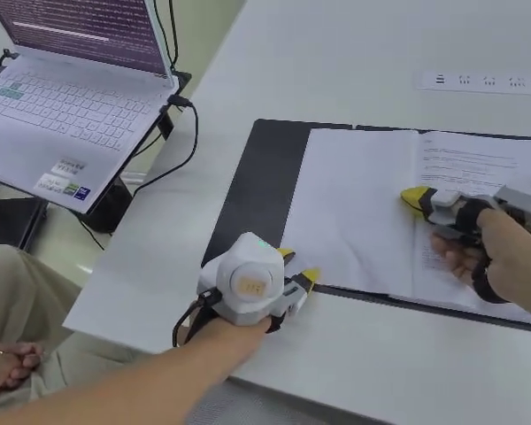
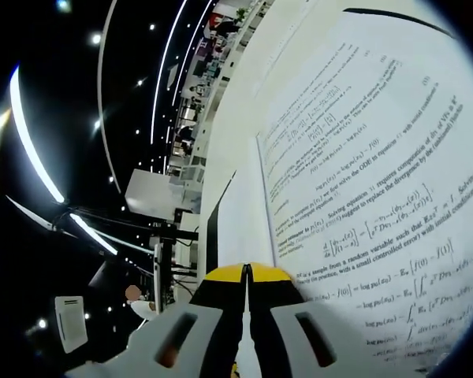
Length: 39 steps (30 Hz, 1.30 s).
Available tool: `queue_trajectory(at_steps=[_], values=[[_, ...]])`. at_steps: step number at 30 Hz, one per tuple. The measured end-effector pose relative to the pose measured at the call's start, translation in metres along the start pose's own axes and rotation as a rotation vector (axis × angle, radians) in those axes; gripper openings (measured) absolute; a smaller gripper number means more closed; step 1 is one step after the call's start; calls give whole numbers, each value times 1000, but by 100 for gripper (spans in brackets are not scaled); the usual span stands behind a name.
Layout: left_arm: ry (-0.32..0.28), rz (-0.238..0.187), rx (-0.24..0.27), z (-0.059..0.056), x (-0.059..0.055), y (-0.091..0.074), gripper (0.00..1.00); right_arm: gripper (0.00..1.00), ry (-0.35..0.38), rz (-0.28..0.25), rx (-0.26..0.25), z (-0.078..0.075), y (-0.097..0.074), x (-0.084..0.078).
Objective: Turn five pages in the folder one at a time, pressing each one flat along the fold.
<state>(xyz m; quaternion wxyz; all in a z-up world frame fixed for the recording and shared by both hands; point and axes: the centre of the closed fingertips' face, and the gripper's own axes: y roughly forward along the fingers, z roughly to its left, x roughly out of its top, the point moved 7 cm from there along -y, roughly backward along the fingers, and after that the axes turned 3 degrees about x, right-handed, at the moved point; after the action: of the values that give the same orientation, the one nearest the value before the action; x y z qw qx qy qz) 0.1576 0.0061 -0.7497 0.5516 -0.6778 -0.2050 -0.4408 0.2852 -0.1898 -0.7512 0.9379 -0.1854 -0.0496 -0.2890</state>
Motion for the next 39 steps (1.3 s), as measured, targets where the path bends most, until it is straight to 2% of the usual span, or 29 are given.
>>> queue_trajectory(at_steps=[8,27,35,38,39], values=[[-6,-2,1,0,0,-1,23,0,-10,74,2,0,-20,-35],[-16,3,1,0,2,-2,23,0,21,164,-2,-8,-63,-102],[-29,18,4,0,3,-1,24,0,28,191,-10,-5,-78,-119],[-54,31,-6,-1,6,0,27,0,12,187,7,4,-90,-121],[-68,45,-14,-3,8,-1,29,0,-17,180,12,9,-95,-120]])
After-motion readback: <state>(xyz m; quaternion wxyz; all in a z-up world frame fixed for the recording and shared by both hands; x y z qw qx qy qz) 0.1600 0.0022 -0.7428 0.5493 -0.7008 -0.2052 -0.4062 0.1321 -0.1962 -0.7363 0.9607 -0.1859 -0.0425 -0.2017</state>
